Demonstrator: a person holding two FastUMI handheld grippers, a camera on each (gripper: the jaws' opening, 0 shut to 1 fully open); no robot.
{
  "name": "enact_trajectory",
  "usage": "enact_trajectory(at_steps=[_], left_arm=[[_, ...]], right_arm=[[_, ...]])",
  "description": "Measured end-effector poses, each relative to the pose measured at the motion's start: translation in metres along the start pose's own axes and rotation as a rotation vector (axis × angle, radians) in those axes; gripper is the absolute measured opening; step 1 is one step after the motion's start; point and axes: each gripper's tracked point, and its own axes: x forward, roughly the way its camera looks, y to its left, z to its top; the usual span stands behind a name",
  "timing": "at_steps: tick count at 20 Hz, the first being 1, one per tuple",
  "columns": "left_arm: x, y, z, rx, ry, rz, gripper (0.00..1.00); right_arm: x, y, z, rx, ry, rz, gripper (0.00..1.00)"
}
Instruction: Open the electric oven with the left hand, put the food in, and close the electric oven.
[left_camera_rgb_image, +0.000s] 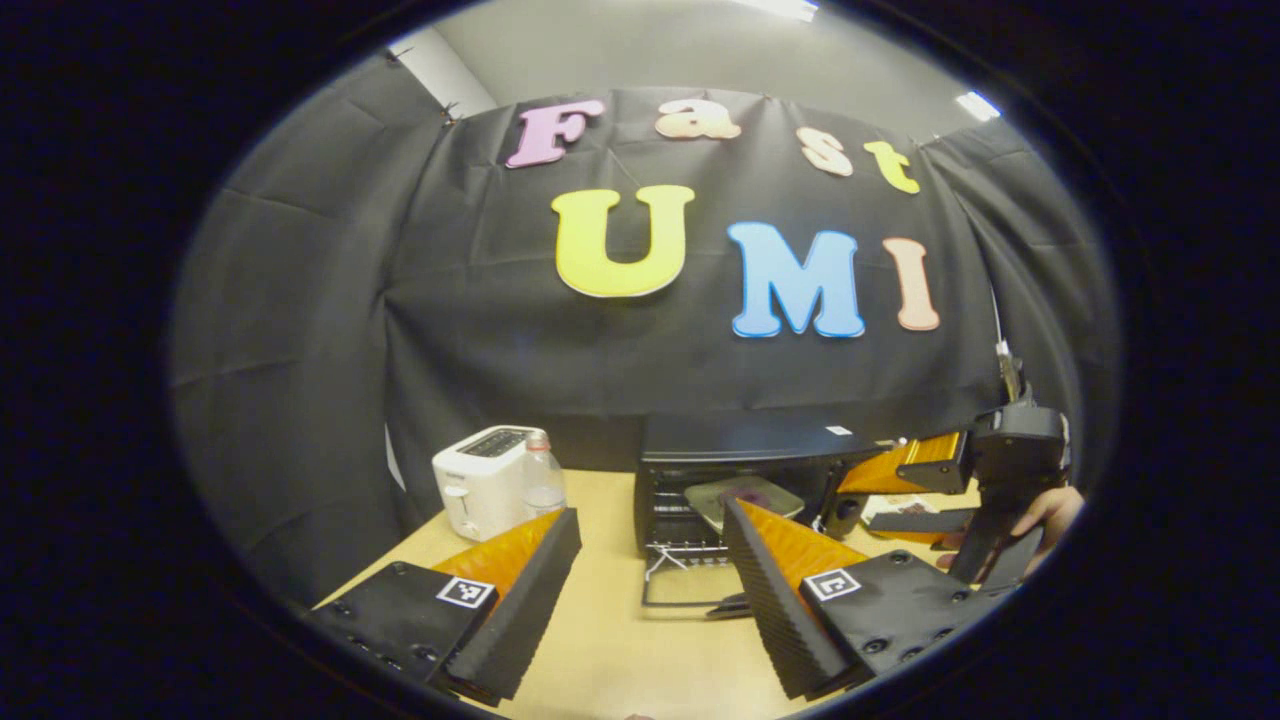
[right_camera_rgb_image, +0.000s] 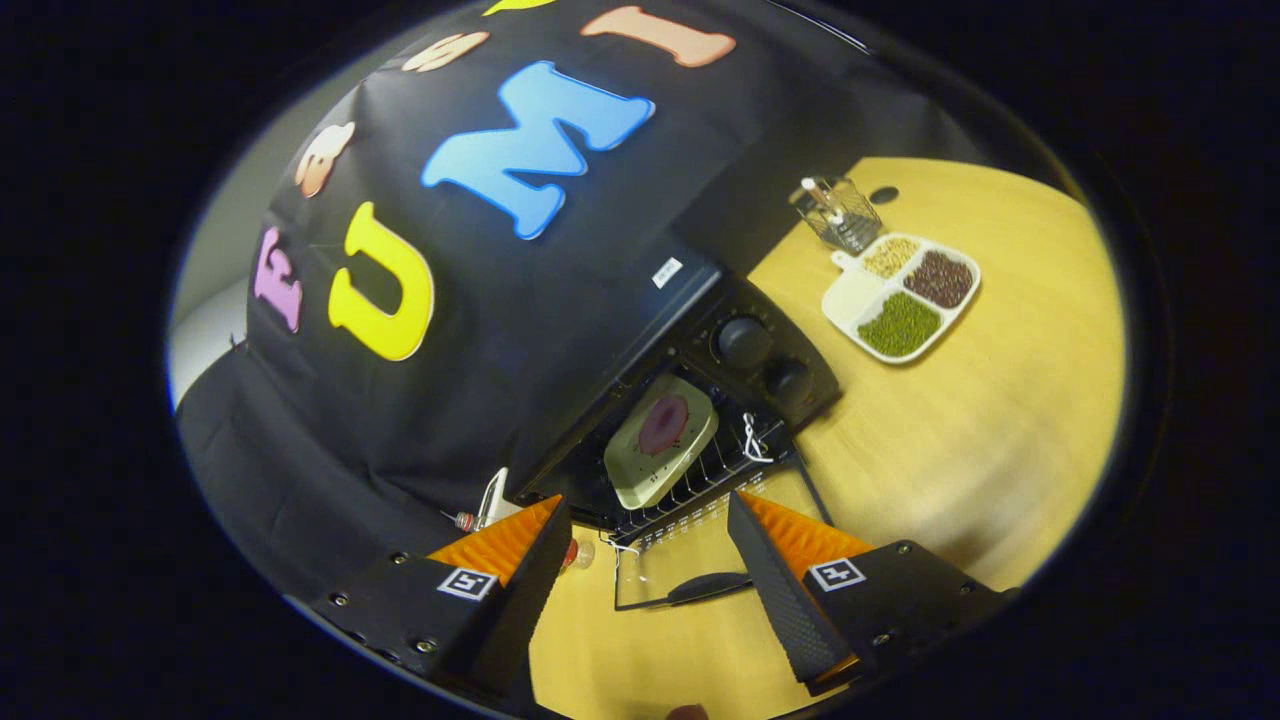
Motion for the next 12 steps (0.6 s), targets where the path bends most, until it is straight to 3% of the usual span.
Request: enact_trajectory(at_steps=[4,9,11,12], left_arm=[[0.0,-0.045,-0.026,0.03,0.048,-0.072,1.0],[0.007,-0.082,-0.063,0.016,0.134,-0.123,0.97],[0.012,-0.093,-0.085,0.018,0.183,-0.128,0.91],[0.016,-0.096,-0.097,0.026,0.212,-0.125,0.97]], right_arm=[[-0.041,-0.021,0.017,-0.218,-0.046,-0.032,0.97],[-0.091,-0.044,0.033,-0.511,-0.122,-0.093,0.98],[-0.107,-0.05,0.04,-0.605,-0.137,-0.126,0.98],[-0.117,-0.051,0.045,-0.644,-0.154,-0.137,0.98]])
